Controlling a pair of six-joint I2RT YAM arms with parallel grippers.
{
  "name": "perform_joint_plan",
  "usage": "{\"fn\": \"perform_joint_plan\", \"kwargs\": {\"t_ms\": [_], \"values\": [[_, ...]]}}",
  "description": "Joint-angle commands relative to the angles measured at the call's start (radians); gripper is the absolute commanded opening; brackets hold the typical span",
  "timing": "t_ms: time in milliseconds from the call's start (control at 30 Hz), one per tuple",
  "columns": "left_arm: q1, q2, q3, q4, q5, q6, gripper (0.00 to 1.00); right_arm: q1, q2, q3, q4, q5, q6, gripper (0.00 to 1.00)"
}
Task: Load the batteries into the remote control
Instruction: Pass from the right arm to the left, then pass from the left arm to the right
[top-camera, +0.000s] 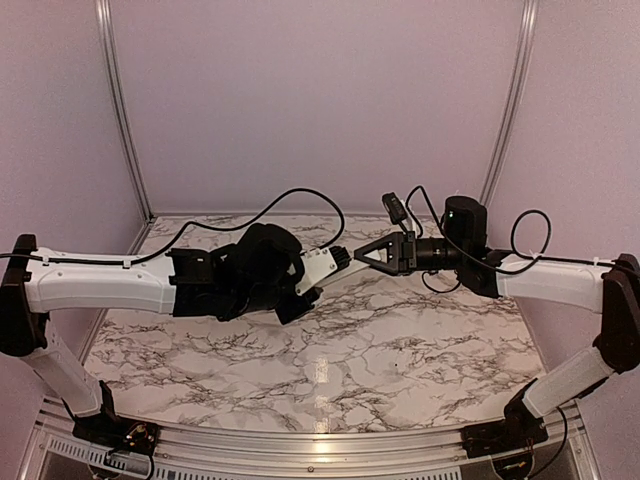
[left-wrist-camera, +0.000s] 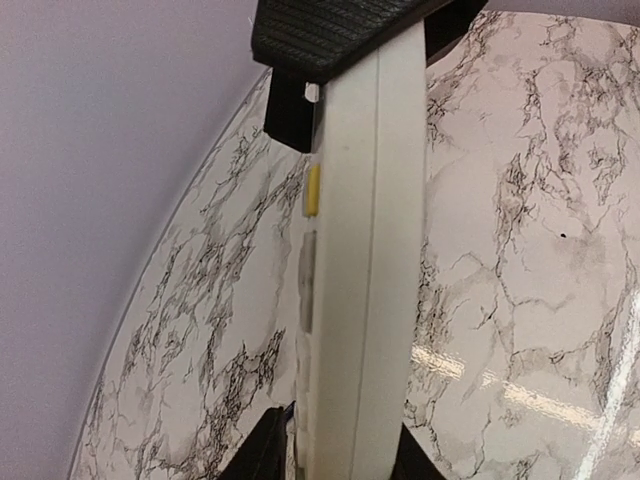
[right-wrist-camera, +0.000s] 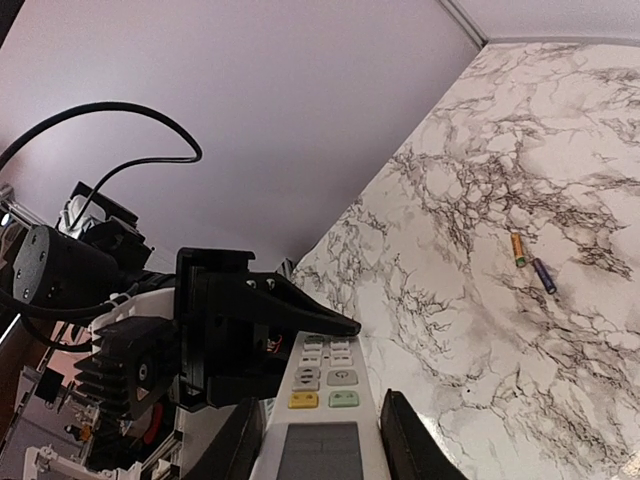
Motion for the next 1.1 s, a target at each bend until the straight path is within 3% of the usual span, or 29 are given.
{"fn": "perform_joint_plan", "kwargs": {"t_ms": [0,100,167,300,667,833,1067], "values": [[-0.007,0.004,0.031,0.011,-0.018,-0.003,0.22,0.005,0.012,0.019,0.005,-0.016,-0.012,0.21],[-0.007,0.003,0.034,0.017,-0.010,-0.020,0.15,0.005,0.008,0.031,-0.014,-0.015,-0.033,0.33],[-0.005,-0.002,0.033,0.015,0.018,-0.039,0.13,0.006,0.001,0.039,-0.024,-0.017,-0.061,0.51],[0.027,-0.020,0.040,-0.004,0.157,-0.094,0.11,0.006,-0.044,0.053,-0.033,-0.049,-0.133,0.97],[0.154,-0.117,0.000,0.085,0.767,-0.246,0.10,0.024,-0.186,0.048,-0.130,-0.043,-0.355,0.99],[0.168,-0.119,-0.007,0.135,0.897,-0.292,0.11,0.063,-0.212,0.052,-0.118,-0.064,-0.392,0.95],[0.171,-0.105,-0.026,0.247,1.024,-0.385,0.11,0.096,-0.191,0.054,0.023,-0.140,-0.308,0.82]]}}
